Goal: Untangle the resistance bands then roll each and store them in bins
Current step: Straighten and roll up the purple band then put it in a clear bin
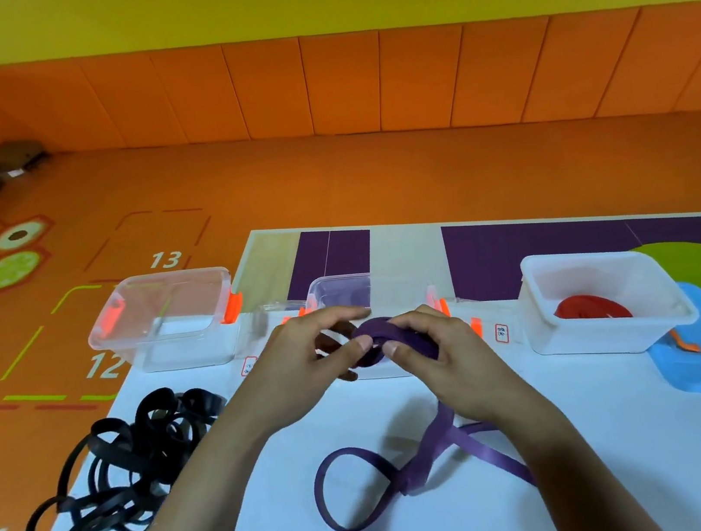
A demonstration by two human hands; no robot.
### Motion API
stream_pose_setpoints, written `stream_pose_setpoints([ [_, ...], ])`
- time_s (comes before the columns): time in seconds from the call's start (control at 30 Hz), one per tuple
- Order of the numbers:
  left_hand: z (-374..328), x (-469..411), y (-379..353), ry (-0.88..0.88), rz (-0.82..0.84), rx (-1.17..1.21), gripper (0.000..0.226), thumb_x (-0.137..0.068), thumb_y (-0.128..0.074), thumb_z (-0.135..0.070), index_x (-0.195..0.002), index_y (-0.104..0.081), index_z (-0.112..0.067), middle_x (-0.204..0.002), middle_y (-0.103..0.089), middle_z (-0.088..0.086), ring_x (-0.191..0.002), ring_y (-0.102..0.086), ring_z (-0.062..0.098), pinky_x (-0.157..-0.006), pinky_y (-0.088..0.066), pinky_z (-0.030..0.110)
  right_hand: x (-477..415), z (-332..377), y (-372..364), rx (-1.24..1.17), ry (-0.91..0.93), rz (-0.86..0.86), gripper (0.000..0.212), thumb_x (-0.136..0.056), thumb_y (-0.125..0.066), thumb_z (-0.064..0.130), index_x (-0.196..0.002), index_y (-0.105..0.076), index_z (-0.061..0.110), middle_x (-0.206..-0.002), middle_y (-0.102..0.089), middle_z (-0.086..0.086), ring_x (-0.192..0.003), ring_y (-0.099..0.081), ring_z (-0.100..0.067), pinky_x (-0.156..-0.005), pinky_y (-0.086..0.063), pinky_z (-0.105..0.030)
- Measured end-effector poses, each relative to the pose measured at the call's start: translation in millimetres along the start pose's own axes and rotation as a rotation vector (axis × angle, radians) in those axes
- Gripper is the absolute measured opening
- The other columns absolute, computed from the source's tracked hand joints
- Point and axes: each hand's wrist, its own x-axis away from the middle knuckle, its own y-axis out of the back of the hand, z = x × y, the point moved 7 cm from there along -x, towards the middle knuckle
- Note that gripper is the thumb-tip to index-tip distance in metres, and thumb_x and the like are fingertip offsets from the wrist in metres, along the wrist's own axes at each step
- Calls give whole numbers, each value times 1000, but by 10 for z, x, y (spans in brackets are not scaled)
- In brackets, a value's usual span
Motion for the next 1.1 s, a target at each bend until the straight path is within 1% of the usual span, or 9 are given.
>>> stream_pose_setpoints([
  [0.13,10,-23,3,57,137,-100,15,-94,-73,-22,-109,-73,-23,-94,-76,-6,-80,-76,16,-83,-62,42,-2,10,-45,107,24,35,19,-98,-64,28,-116,-68,33,-105,-58,17,-100,-57,-2,-82,-44,-12],
  [0.3,-23,-32,1,20,92,-70,13,-93,-73,-19,-106,-71,-23,-95,-76,-6,-81,-76,14,-77,-60,29,12,49,-8,-6,44,-13,23,-97,-67,24,-117,-72,34,-107,-58,16,-105,-58,-2,-85,-42,-9],
  [0.4,-48,-22,-16,-20,17,77,13,-95,-70,-11,-107,-69,-18,-91,-75,-2,-81,-76,19,-72,-55,20,-4,90,60,-127,47,-62,22,-96,-70,24,-116,-74,32,-110,-56,10,-105,-57,-2,-86,-43,-10],
  [0.57,-35,-60,-73,-39,-109,388,19,-94,-67,-1,-113,-68,-6,-90,-75,14,-82,-76,29,-80,-60,30,-34,70,59,-319,47,-145,27,-96,-69,24,-120,-73,34,-114,-64,6,-108,-64,-13,-94,-54,-28],
  [0.7,-11,-27,-114,-9,-232,650,20,-95,-62,4,-114,-67,1,-104,-75,14,-87,-76,25,-78,-60,27,20,48,-32,-478,28,-210,26,-96,-67,19,-116,-74,33,-110,-74,-3,-98,-70,-11,-90,-52,-20],
  [0.87,54,-104,-235,15,-221,879,23,-97,-56,7,-113,-70,-2,-111,-74,18,-102,-73,27,-86,-59,32,-37,68,-62,-556,33,-248,25,-94,-67,26,-118,-73,26,-103,-78,0,-105,-72,-17,-95,-54,-26],
  [0.93,42,-117,-260,16,-214,865,23,-97,-56,9,-112,-70,-3,-112,-74,16,-105,-72,27,-88,-59,33,-69,99,-11,-476,51,-236,22,-97,-66,21,-116,-74,28,-103,-78,4,-101,-71,-13,-91,-53,-23],
  [1.0,1,-107,-269,9,-183,770,22,-97,-58,7,-116,-65,-1,-112,-74,13,-102,-73,28,-88,-60,35,-56,112,76,-352,82,-221,20,-98,-66,21,-113,-75,31,-101,-76,7,-96,-68,-9,-86,-48,-14],
  [1.1,-35,-111,-195,45,-102,517,27,-93,-69,-3,-120,-63,-7,-96,-77,11,-92,-75,30,-84,-62,40,-40,143,233,-171,100,-149,19,-98,-66,24,-111,-75,35,-97,-72,10,-94,-64,-3,-80,-43,-9],
])
